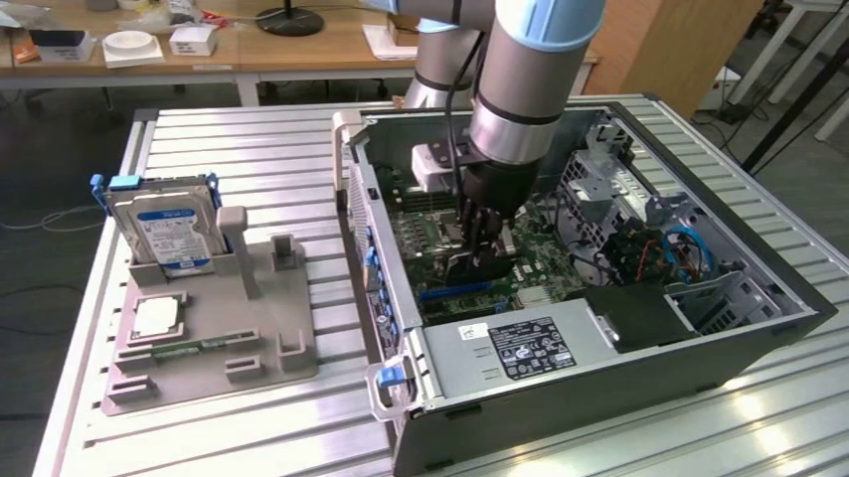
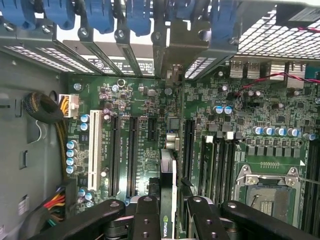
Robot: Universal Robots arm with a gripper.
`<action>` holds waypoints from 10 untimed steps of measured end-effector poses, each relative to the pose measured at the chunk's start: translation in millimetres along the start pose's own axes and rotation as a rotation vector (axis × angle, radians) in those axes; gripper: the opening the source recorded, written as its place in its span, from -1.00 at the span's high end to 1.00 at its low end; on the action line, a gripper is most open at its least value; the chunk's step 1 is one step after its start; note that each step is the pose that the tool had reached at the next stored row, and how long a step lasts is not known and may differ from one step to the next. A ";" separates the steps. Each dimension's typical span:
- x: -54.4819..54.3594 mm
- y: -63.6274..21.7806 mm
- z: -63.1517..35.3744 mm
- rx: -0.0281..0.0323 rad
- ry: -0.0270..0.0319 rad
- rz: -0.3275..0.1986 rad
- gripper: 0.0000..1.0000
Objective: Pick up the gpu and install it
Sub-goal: 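Insert the gpu into the slot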
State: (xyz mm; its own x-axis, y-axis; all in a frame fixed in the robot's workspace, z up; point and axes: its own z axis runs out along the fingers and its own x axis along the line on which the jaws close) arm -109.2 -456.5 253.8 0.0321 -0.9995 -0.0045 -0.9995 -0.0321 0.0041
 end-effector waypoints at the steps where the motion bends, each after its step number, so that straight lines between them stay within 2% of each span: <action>1: 0.0 0.0 0.4 -0.0001 0.0002 0.000 0.48; 5: 0.0 0.1 1.2 -0.0002 0.0004 0.000 0.48; 6: 0.0 1.3 4.0 0.0000 0.0000 0.000 0.48; 10: 0.0 1.4 0.0 -0.0013 0.0001 0.000 0.48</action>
State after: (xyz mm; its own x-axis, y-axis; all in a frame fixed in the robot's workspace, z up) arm -110.5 -456.5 253.8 0.0321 -0.9995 -0.0044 -0.9995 -0.0321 0.0054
